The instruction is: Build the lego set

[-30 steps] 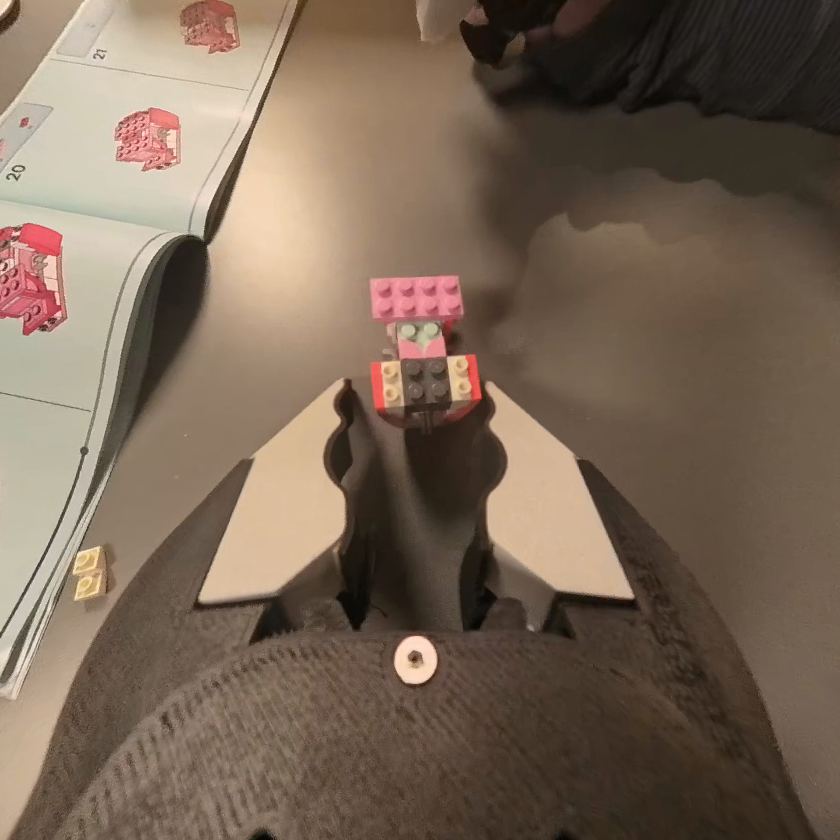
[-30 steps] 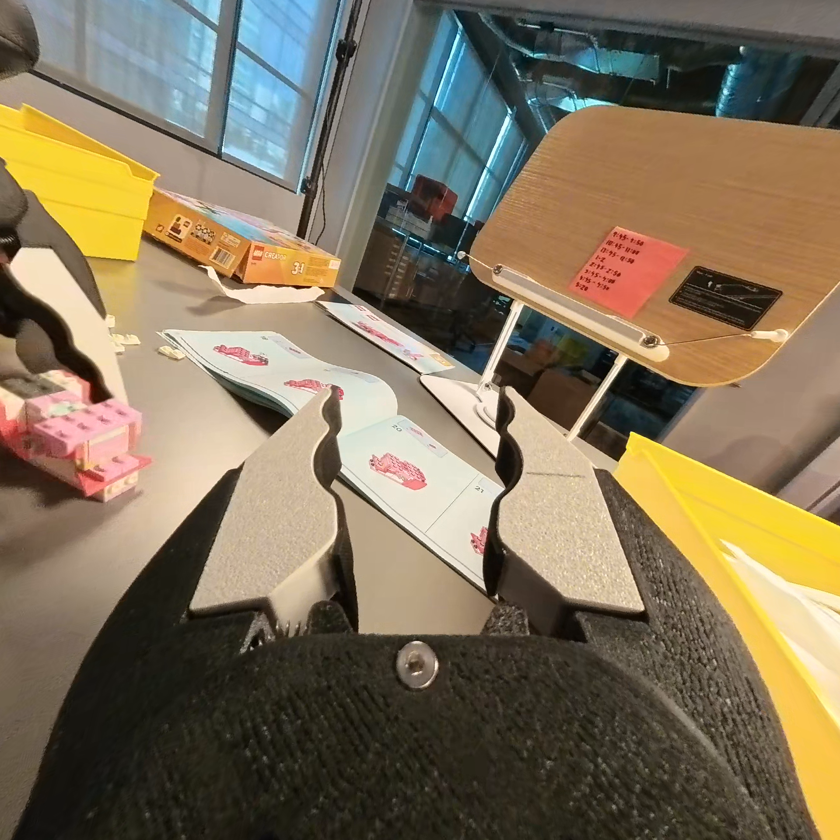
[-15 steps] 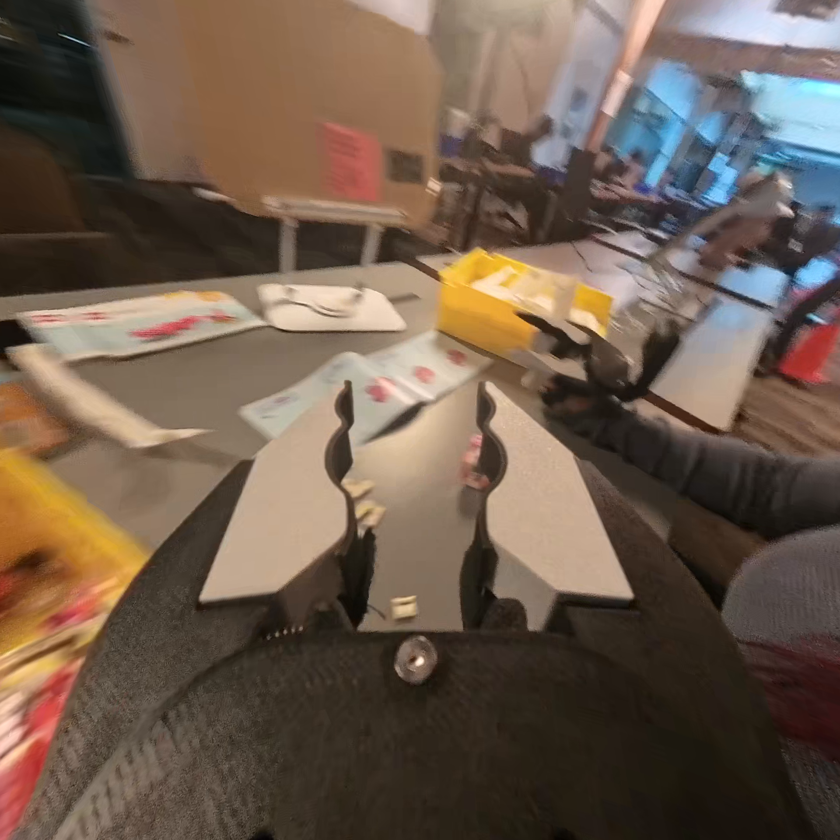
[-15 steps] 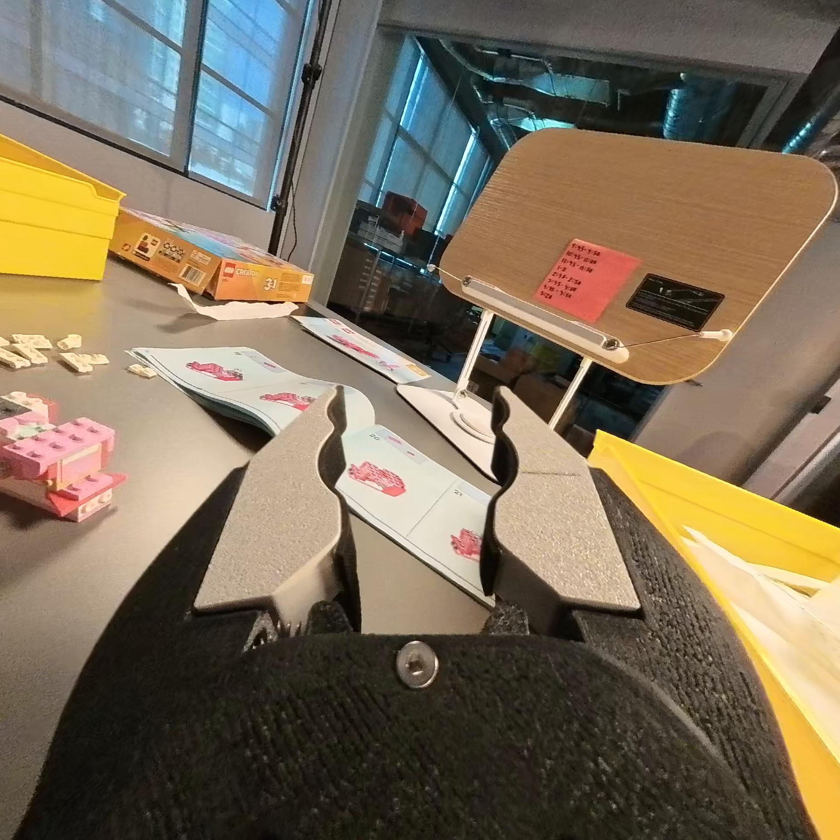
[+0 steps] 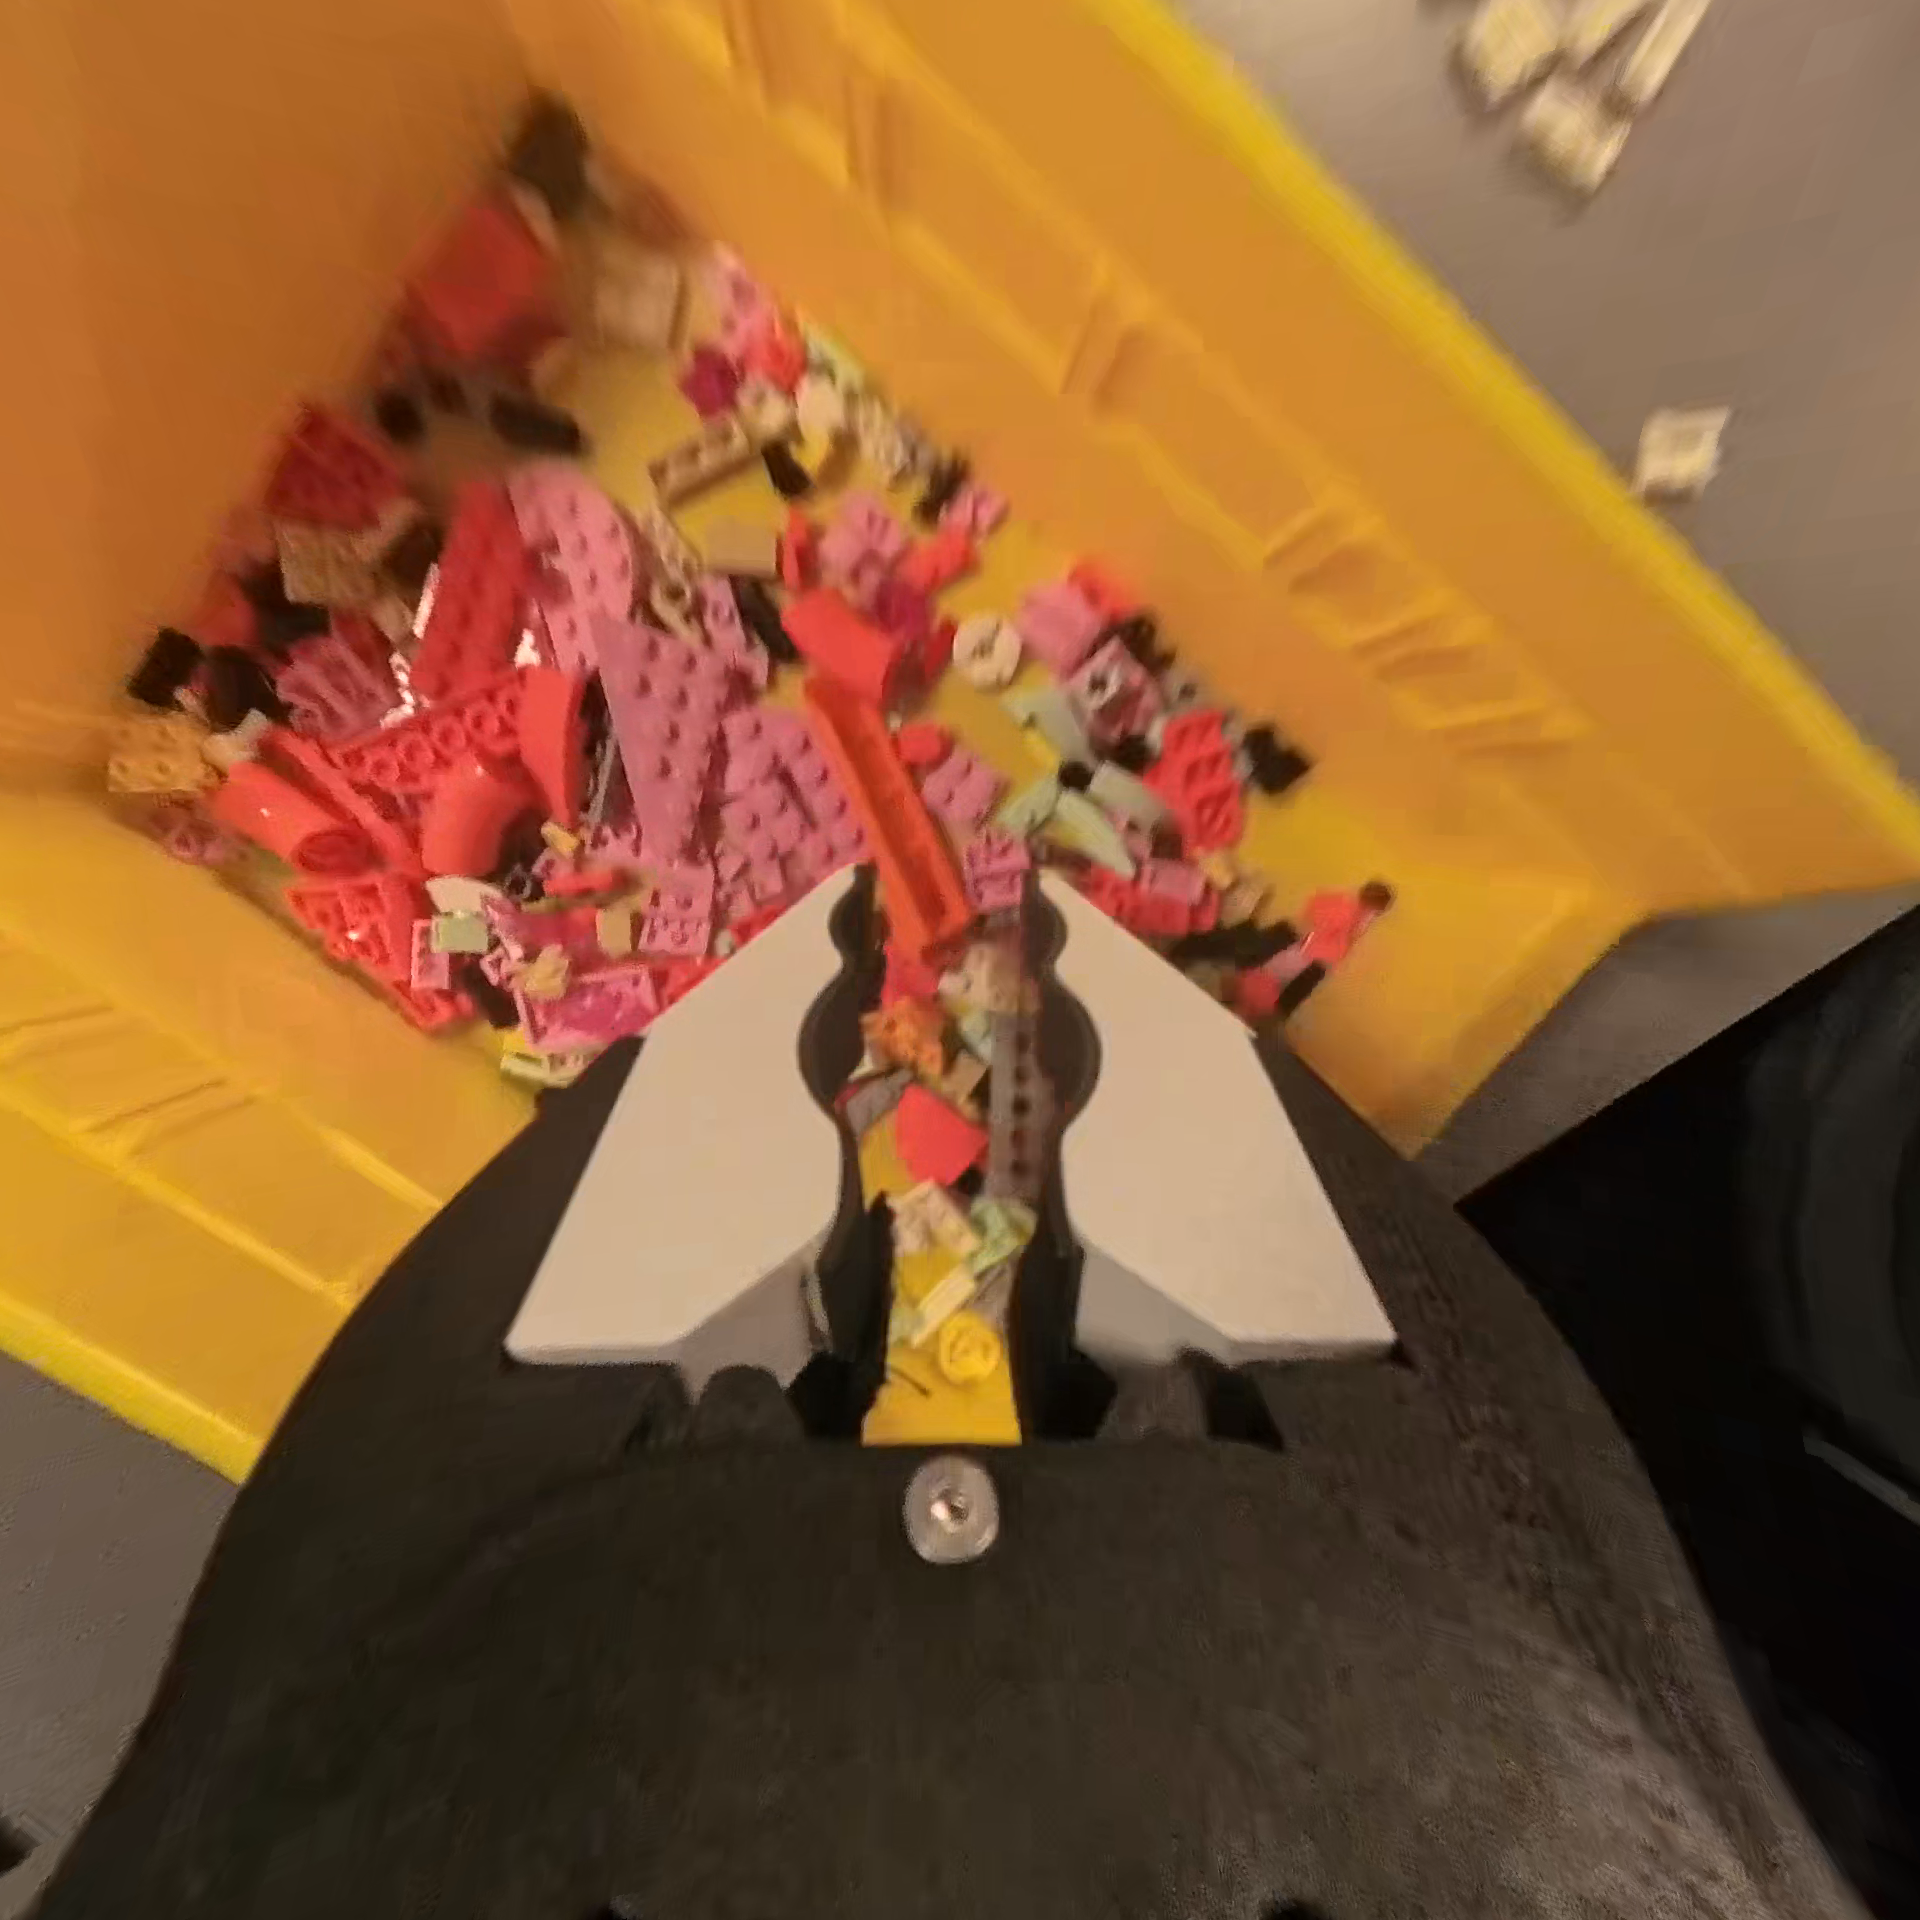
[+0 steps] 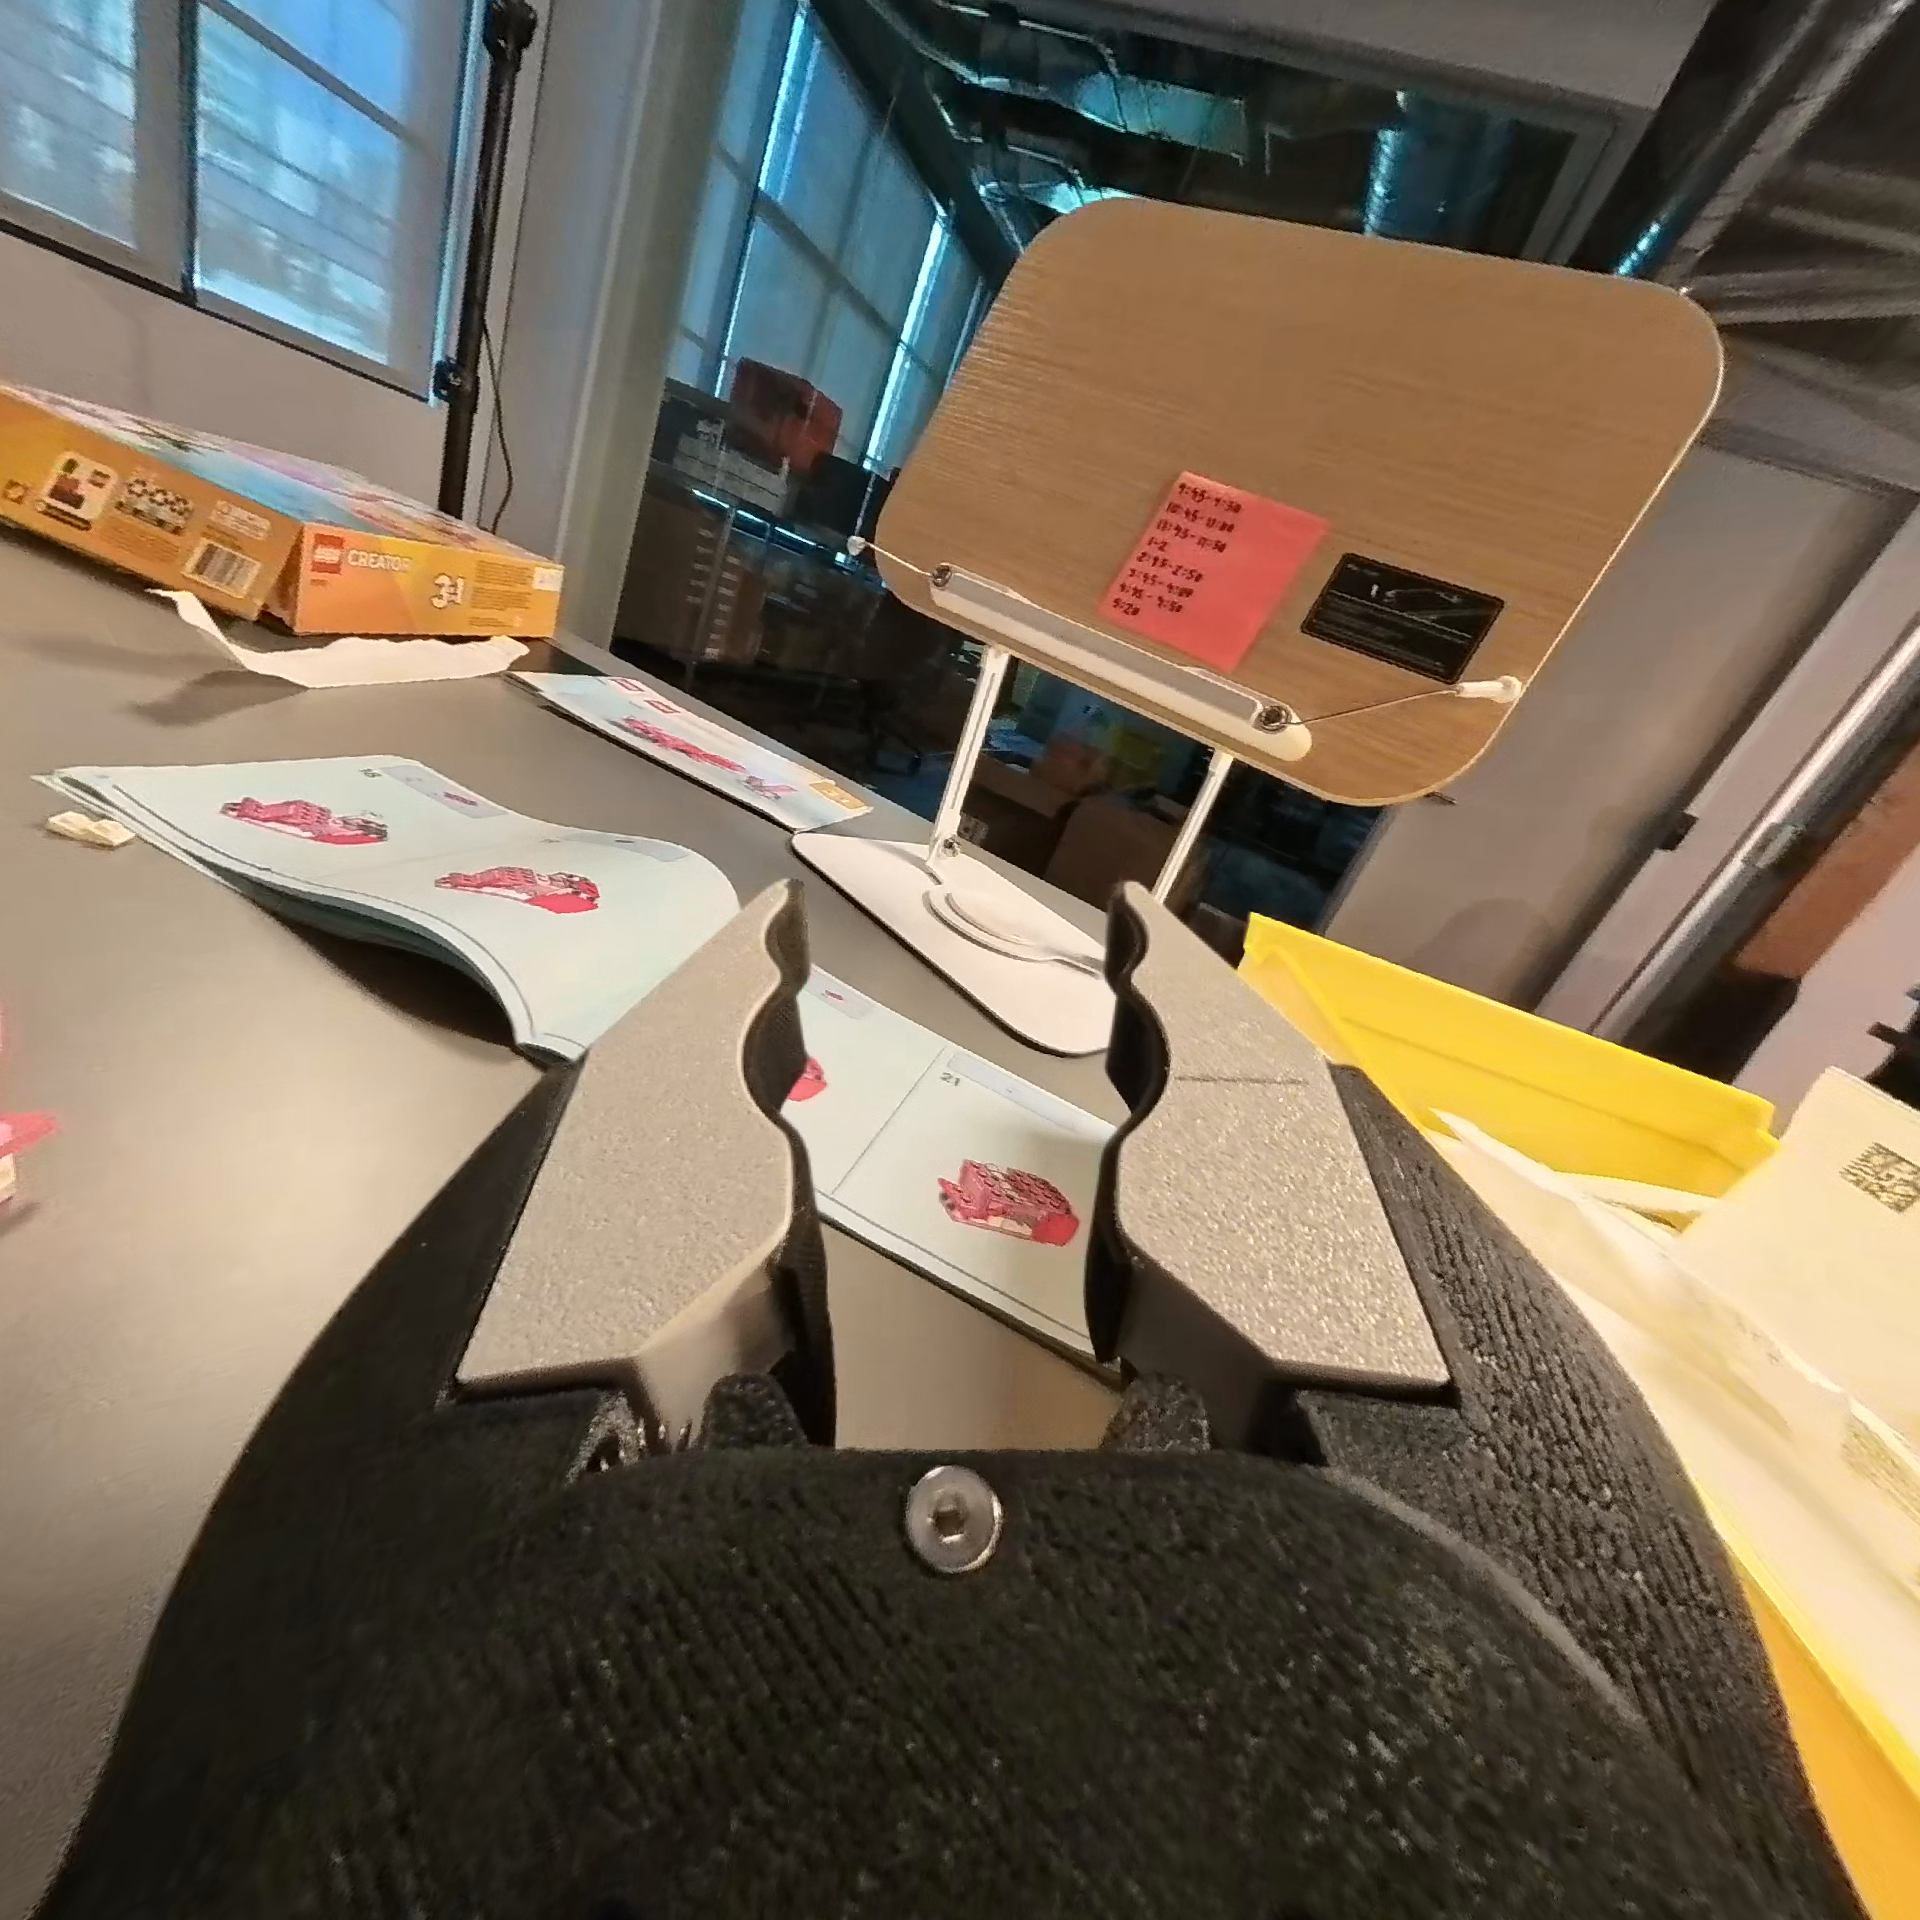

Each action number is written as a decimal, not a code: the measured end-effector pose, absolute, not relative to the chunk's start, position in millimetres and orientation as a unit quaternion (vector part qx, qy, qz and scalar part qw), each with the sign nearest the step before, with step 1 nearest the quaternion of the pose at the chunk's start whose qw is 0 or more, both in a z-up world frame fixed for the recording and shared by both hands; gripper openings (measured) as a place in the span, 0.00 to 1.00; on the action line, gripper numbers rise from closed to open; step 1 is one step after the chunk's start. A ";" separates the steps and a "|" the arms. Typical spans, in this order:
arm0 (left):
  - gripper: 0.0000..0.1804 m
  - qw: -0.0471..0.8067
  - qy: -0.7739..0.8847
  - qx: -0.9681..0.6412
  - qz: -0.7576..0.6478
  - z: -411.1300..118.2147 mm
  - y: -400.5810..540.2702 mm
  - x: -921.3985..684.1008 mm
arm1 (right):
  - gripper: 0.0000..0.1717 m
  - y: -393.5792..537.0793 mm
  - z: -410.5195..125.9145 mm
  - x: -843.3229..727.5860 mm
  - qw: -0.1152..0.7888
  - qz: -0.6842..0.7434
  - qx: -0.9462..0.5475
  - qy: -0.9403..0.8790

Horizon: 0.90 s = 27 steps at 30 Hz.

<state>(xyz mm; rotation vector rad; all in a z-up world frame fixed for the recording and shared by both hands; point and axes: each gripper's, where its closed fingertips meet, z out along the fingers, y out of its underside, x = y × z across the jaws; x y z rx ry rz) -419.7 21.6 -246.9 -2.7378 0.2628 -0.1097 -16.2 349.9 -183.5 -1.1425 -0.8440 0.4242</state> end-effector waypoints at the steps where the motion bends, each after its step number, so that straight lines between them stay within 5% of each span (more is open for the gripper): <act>1: 0.15 0.167 0.108 -0.979 -0.035 -252.3 15.4 -421.9 | 0.33 350.3 -183.8 -16.3 0.738 0.189 -0.521 -0.385; 11: 0.24 -0.013 0.182 -0.981 -0.060 -276.0 -22.2 -424.0 | 0.32 352.4 -188.6 -20.1 0.736 0.160 -0.524 -0.397; 24: 0.00 0.066 0.239 -0.959 0.136 -279.2 31.9 -468.0 | 0.30 347.9 -187.2 -21.7 0.729 0.189 -0.524 -0.397; 27: 0.03 0.123 0.222 -0.946 0.203 -257.8 47.6 -489.8 | 0.30 347.9 -187.1 -21.7 0.729 0.191 -0.524 -0.397</act>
